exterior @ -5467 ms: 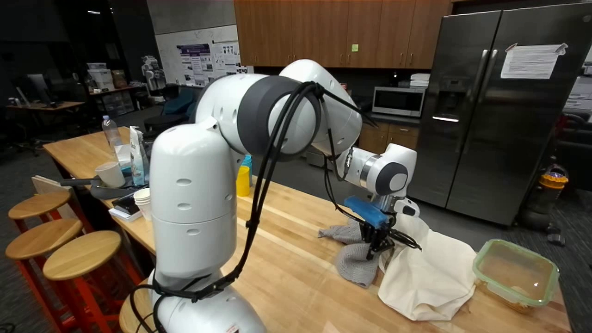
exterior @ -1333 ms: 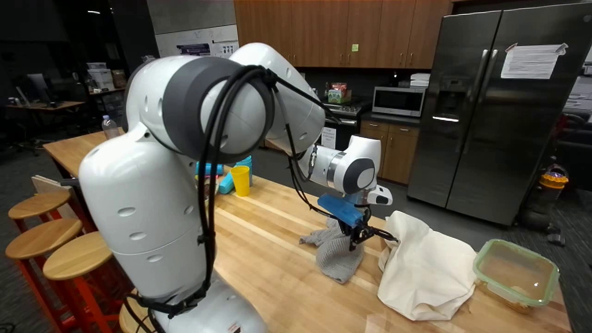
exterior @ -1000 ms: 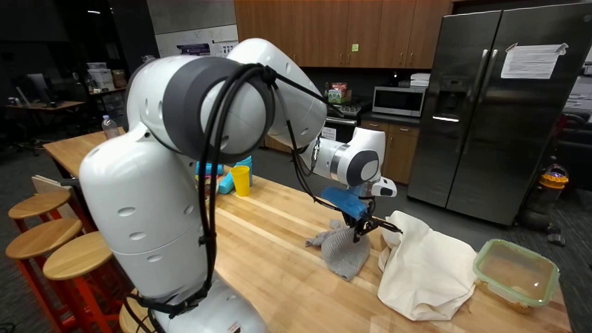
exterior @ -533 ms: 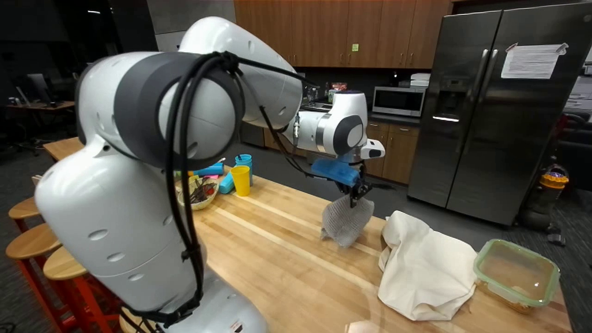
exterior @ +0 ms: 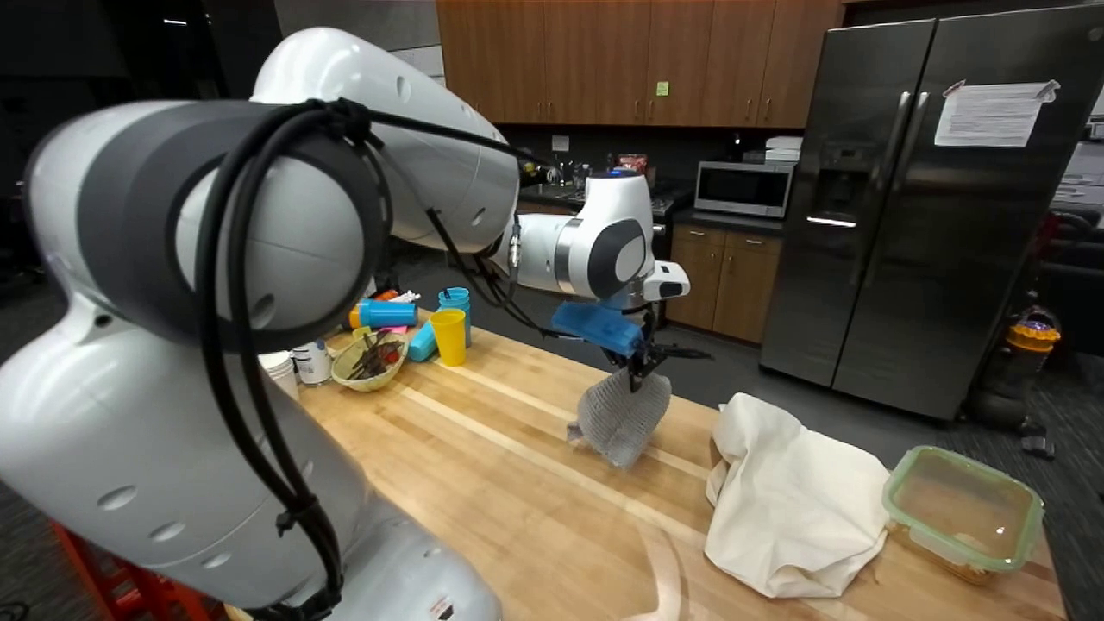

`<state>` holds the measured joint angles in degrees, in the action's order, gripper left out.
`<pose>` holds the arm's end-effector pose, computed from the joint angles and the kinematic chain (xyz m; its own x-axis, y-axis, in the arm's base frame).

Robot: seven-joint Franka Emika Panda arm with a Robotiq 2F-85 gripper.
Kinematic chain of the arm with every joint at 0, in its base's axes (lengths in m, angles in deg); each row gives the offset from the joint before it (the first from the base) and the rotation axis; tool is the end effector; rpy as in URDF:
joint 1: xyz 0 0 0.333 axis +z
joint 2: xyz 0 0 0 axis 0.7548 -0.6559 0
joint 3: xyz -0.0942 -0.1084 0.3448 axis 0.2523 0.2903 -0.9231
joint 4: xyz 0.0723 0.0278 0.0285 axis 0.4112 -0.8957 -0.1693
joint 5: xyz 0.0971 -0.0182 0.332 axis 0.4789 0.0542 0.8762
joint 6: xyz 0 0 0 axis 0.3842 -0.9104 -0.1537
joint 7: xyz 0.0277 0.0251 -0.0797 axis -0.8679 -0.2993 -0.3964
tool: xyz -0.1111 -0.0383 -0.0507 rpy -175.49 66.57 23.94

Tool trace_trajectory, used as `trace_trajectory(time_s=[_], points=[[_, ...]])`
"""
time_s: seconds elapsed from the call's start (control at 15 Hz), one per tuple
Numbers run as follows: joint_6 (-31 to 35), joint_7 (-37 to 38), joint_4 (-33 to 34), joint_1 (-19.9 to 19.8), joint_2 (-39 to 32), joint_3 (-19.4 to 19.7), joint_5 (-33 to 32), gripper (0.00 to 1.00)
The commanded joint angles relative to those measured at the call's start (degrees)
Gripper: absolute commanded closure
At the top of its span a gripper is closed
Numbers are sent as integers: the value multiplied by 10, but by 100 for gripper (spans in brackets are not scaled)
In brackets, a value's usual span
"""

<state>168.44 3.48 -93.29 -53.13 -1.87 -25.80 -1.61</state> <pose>0.3832 -0.0327 0.5011 0.9588 -0.2291 0.1681 -0.2356 -0.9716 0.0199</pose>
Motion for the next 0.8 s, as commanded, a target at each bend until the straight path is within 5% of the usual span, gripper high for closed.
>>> trace_trajectory(time_s=[0.0,0.4,0.47,0.73], points=[[35,18,-81,-7,40,-2,1,99],[86,26,-233,-24,71,8,8,99],[71,21,-183,-33,16,12,7,99],[69,10,-201,-71,-29,44,2,99]])
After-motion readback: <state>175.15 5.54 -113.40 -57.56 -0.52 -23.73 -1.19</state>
